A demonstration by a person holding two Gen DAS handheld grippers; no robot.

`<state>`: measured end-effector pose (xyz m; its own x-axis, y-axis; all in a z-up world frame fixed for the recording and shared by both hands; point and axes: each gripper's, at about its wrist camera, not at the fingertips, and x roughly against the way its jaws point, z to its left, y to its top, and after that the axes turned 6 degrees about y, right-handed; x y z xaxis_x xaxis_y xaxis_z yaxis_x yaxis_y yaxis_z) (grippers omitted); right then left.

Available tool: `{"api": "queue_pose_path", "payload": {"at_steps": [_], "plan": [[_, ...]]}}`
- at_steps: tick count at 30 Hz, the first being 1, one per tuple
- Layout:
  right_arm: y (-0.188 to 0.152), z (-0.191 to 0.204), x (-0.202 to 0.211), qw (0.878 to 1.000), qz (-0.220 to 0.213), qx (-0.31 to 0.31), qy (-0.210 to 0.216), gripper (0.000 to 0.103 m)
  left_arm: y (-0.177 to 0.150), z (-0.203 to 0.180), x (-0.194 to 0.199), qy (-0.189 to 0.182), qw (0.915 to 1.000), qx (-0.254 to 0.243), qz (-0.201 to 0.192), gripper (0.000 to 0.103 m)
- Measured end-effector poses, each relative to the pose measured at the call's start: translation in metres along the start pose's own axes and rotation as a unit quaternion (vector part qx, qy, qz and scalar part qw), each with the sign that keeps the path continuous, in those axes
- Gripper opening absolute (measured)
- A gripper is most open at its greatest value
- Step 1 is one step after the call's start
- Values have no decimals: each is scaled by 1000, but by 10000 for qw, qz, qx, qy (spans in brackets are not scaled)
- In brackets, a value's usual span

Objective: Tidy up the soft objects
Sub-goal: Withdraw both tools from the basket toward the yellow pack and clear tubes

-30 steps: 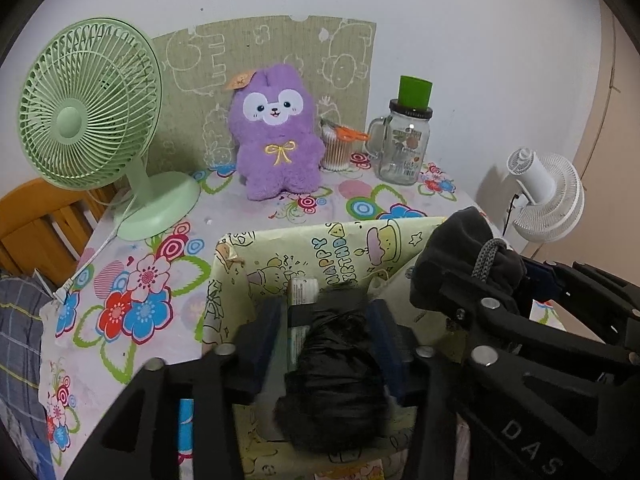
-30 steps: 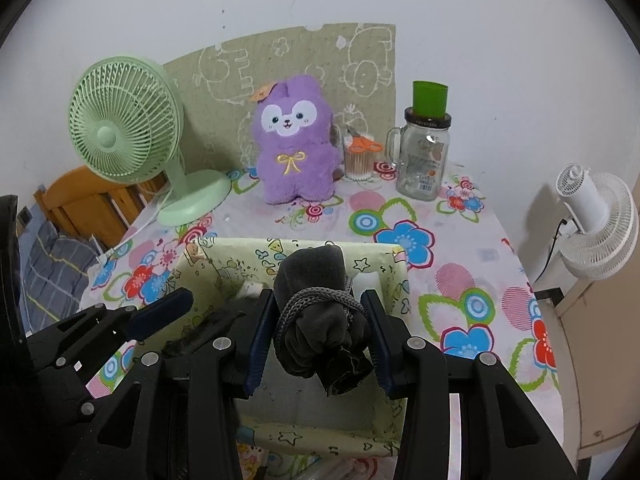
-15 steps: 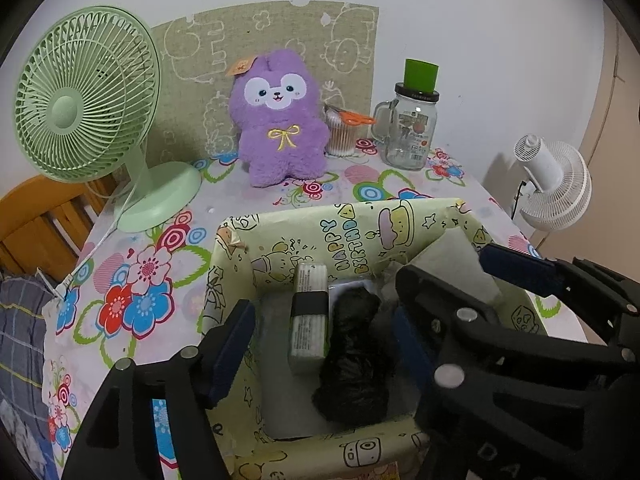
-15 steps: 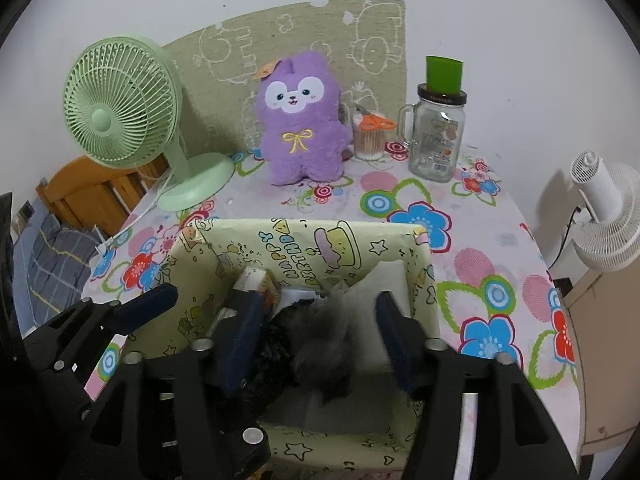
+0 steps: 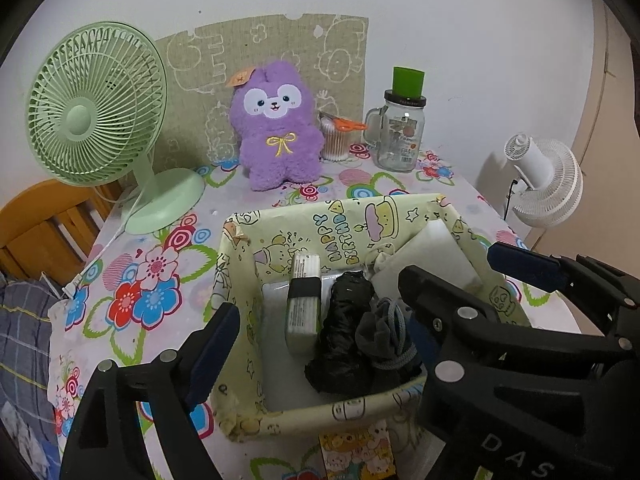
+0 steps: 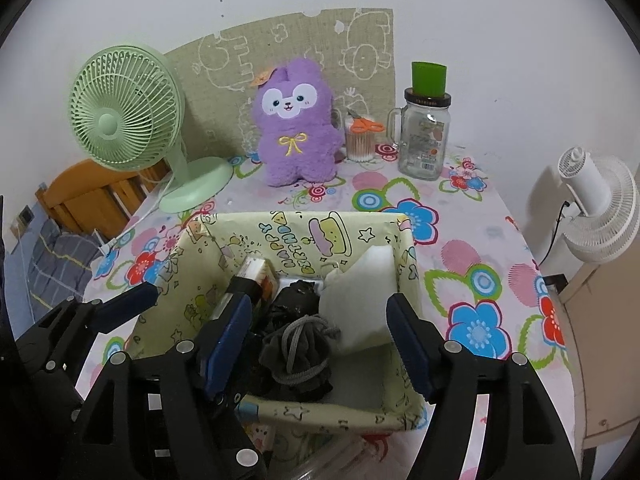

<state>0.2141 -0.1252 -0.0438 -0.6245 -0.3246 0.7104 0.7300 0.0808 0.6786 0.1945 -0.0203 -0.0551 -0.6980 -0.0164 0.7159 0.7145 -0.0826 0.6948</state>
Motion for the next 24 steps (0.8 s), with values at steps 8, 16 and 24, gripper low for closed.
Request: {"api": "queue_pose_path", "payload": {"at_steps": [8, 16, 24], "plan": [[-7, 4, 17, 9999, -96, 25, -69, 80, -6, -2, 16, 7, 9999, -30, -121, 89], [-13, 7, 36, 9996, -229, 68, -121, 82, -11, -4, 33, -5, 9997, -24, -246, 90], [-20, 11, 53, 9992, -338, 134, -184, 85, -19, -6, 49, 31, 9993, -38, -362, 90]]}}
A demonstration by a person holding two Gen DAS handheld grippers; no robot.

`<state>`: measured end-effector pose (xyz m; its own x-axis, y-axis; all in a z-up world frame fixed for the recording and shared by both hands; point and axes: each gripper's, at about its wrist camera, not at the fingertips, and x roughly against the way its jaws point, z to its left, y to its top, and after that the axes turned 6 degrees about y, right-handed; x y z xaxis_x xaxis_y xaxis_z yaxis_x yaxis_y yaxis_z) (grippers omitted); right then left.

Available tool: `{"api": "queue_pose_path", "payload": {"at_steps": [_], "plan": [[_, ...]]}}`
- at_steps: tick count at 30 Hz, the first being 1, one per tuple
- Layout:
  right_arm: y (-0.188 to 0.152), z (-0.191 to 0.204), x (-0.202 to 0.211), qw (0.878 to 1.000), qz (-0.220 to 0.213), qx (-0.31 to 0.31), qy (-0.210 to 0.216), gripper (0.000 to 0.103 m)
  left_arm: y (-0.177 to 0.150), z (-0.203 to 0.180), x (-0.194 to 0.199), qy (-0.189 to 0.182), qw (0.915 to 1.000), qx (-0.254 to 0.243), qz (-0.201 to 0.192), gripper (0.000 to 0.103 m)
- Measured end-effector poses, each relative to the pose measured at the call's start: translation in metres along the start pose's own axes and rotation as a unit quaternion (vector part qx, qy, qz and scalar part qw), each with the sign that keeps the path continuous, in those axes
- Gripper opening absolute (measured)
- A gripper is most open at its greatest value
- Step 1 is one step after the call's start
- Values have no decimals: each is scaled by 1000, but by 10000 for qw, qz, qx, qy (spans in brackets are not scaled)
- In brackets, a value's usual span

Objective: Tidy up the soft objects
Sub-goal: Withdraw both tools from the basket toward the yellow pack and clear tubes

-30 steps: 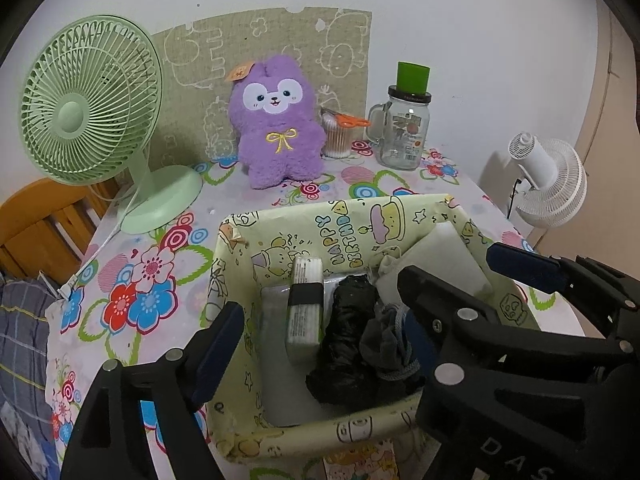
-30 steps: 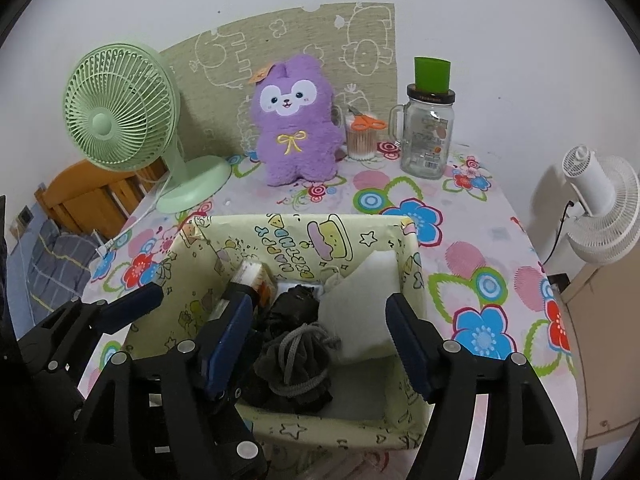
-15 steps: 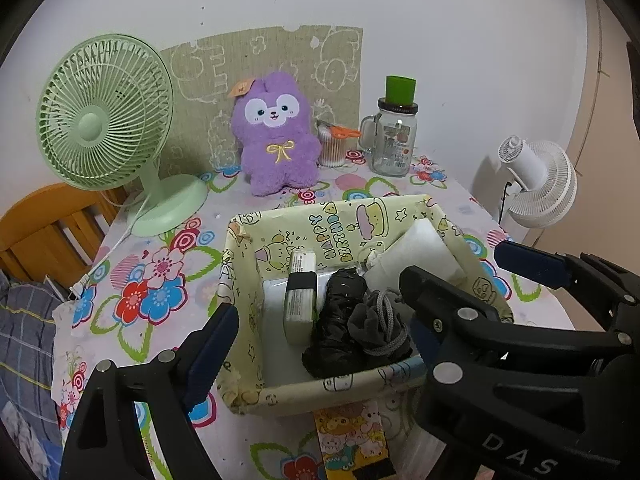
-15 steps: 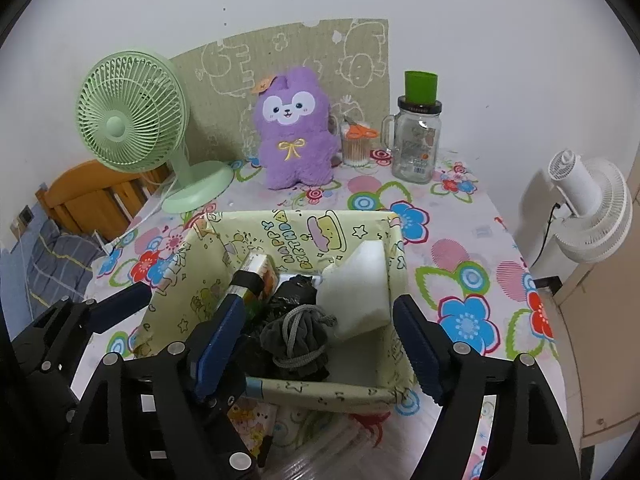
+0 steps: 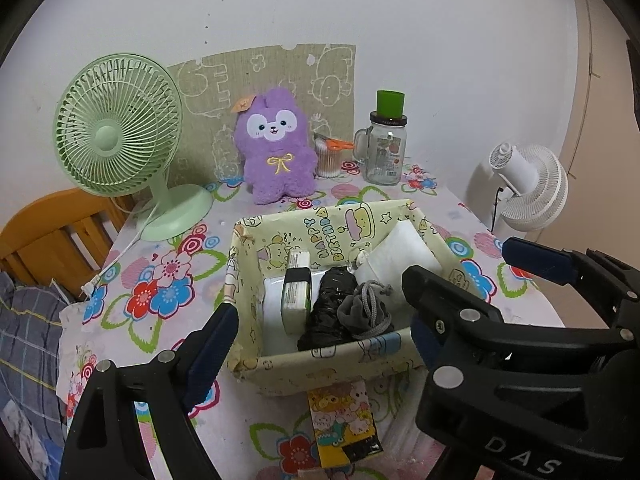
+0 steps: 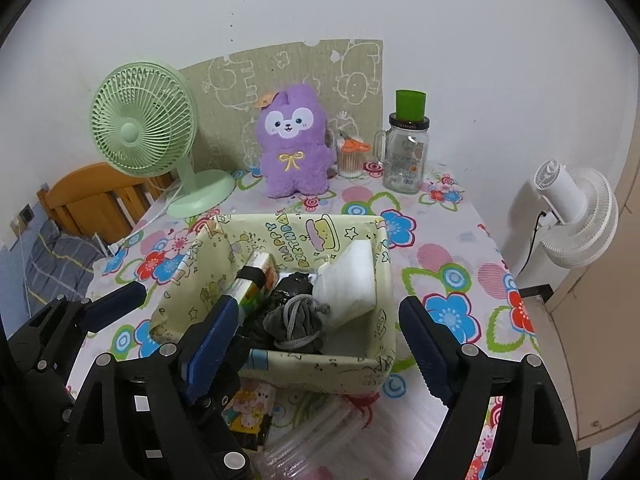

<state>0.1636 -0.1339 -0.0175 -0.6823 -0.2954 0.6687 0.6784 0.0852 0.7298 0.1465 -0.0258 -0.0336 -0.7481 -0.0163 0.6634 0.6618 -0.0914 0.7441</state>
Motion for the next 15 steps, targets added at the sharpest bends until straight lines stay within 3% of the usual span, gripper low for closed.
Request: {"api": "queue_pose_path", "payload": {"at_steps": [15], "plan": [[-15, 9, 29, 9998, -172, 83, 48, 86, -15, 0, 30, -32, 9999, 41, -94, 90]]}}
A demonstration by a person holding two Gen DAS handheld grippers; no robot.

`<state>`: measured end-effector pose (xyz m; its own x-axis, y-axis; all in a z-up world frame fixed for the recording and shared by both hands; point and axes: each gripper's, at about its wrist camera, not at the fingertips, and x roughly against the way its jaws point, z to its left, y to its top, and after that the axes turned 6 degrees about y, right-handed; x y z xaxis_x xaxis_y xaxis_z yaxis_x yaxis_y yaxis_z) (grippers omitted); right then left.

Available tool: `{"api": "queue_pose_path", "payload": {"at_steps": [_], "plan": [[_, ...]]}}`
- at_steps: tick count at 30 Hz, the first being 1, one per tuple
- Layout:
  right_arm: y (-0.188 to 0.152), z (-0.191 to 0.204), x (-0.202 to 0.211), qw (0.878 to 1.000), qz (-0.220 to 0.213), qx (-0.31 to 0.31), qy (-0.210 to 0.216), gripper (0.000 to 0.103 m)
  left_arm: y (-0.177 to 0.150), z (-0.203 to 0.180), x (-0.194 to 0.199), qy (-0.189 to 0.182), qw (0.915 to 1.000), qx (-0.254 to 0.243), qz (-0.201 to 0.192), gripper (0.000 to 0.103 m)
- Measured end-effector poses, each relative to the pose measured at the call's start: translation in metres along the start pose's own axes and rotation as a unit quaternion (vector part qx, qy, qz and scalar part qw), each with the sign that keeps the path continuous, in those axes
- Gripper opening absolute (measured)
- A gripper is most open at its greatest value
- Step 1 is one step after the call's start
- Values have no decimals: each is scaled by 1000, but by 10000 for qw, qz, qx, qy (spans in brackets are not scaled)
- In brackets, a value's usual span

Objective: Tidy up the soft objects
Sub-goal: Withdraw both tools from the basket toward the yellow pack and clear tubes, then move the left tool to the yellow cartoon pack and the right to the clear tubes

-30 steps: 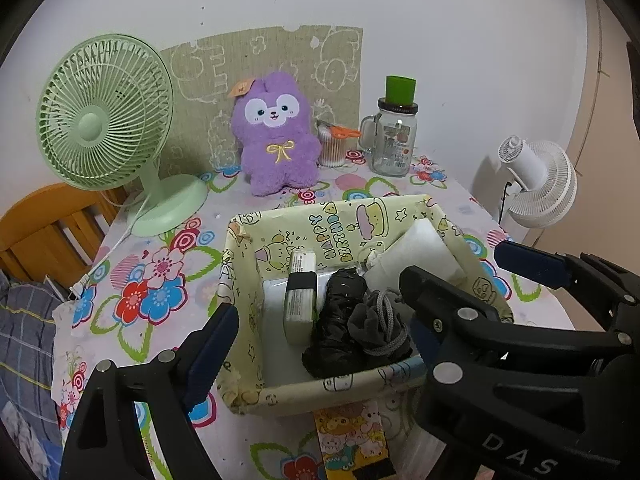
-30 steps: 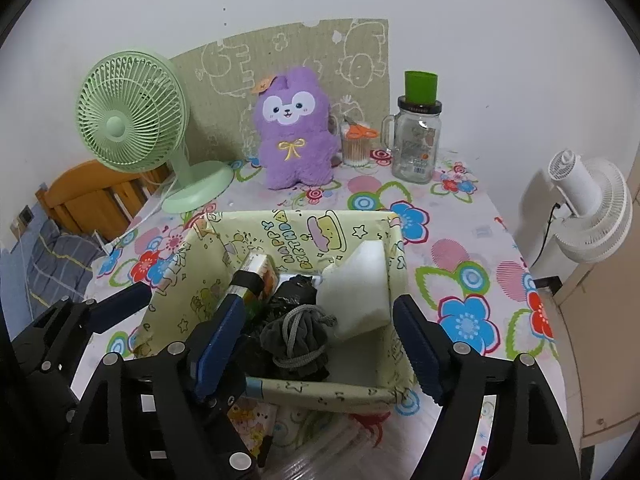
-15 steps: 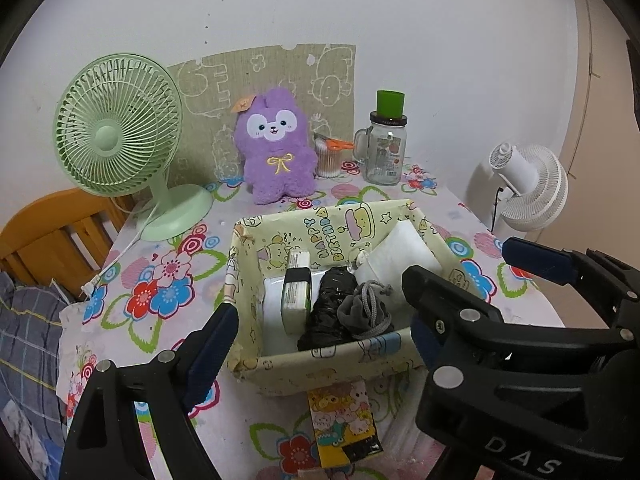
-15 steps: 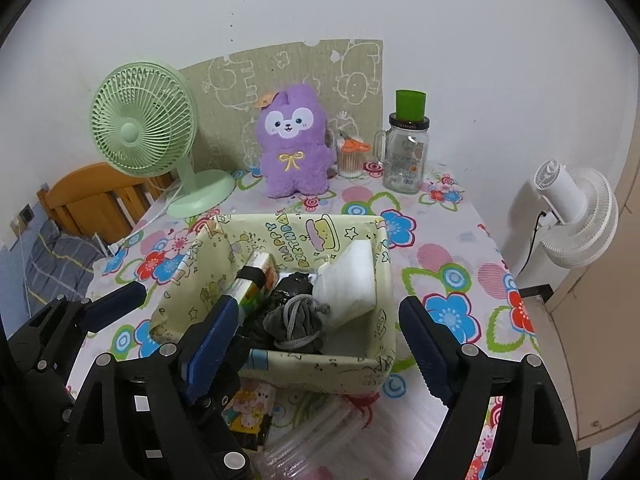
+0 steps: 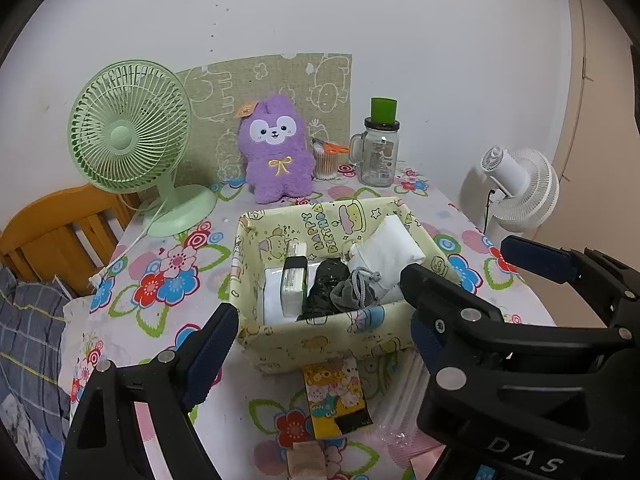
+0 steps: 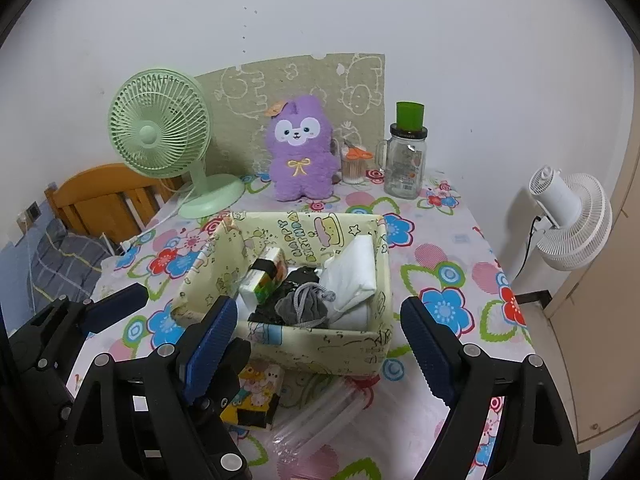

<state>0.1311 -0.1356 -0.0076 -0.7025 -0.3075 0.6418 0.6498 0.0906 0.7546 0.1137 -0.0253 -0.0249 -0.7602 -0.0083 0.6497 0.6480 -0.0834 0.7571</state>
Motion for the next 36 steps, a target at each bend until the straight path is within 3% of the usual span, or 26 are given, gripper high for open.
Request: {"api": "queue_pose_path", "payload": {"at_steps": [22, 36], "plan": [[-20, 7, 21, 10000, -32, 26, 42, 86, -22, -4, 21, 23, 10000, 18, -53, 102], [-48, 11, 29, 10000, 79, 37, 19, 86, -46, -4, 26, -32, 10000, 63, 22, 103]]}}
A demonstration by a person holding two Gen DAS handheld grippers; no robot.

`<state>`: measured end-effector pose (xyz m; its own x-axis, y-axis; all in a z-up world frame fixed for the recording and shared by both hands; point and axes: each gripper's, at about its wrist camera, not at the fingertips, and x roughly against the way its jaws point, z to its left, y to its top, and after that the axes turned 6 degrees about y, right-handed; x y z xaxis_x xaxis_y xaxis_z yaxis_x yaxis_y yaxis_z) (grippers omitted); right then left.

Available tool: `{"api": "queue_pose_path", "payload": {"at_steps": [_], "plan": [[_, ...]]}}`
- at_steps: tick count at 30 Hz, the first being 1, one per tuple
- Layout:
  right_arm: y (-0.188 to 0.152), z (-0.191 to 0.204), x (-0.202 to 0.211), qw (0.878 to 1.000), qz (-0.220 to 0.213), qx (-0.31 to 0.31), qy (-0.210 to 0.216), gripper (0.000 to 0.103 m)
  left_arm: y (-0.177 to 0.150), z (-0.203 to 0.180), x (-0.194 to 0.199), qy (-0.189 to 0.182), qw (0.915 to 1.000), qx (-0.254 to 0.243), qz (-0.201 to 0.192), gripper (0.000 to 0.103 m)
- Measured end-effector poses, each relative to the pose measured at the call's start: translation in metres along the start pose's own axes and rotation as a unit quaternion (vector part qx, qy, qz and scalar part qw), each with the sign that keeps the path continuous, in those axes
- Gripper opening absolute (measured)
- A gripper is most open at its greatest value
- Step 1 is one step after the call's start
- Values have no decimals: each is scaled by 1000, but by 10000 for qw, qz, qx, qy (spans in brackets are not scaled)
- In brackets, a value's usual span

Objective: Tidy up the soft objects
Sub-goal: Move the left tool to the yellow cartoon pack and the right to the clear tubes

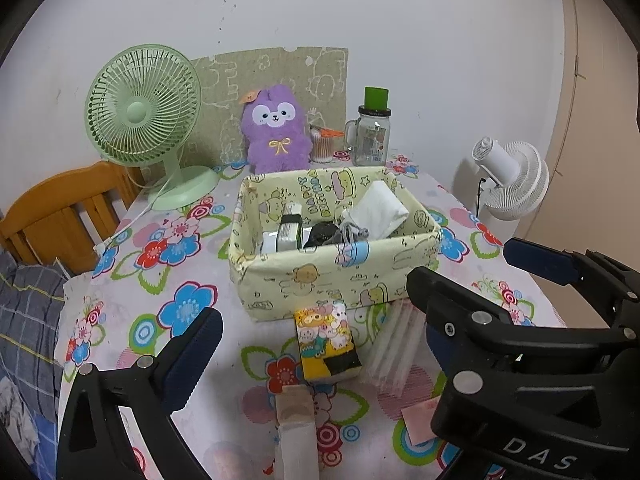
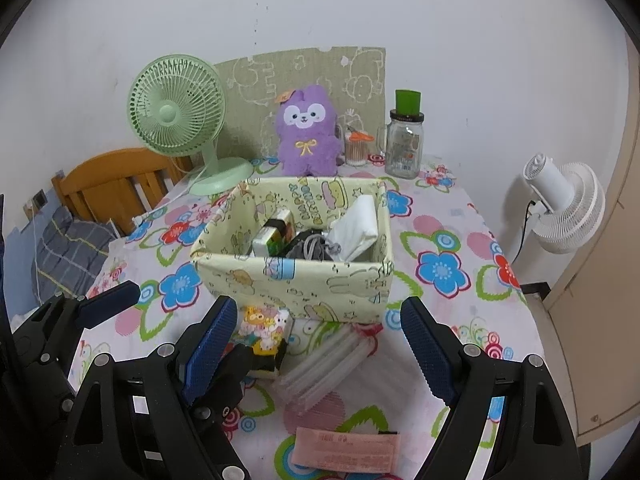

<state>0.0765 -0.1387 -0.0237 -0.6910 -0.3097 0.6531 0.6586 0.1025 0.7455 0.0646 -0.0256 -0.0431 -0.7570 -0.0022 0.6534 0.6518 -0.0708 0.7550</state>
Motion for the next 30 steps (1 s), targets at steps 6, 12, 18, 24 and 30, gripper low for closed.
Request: {"api": "queue_pose_path", "payload": {"at_steps": [6, 12, 18, 24, 30], "plan": [[-11, 1, -3, 10000, 79, -38, 5, 86, -11, 0, -2, 5, 10000, -39, 61, 103], [-22, 1, -7, 9998, 189, -69, -7, 86, -22, 0, -7, -31, 9999, -5, 170, 103], [-30, 2, -10, 9997, 234, -43, -21, 86, -30, 0, -9, -21, 9997, 21, 227, 103], [-39, 2, -16, 9995, 317, -21, -27, 86, -39, -1, -16, -39, 9994, 24, 347, 103], [-48, -2, -27, 9989, 456, -94, -29, 86, -48, -2, -28, -21, 9988, 40, 489, 103]]}}
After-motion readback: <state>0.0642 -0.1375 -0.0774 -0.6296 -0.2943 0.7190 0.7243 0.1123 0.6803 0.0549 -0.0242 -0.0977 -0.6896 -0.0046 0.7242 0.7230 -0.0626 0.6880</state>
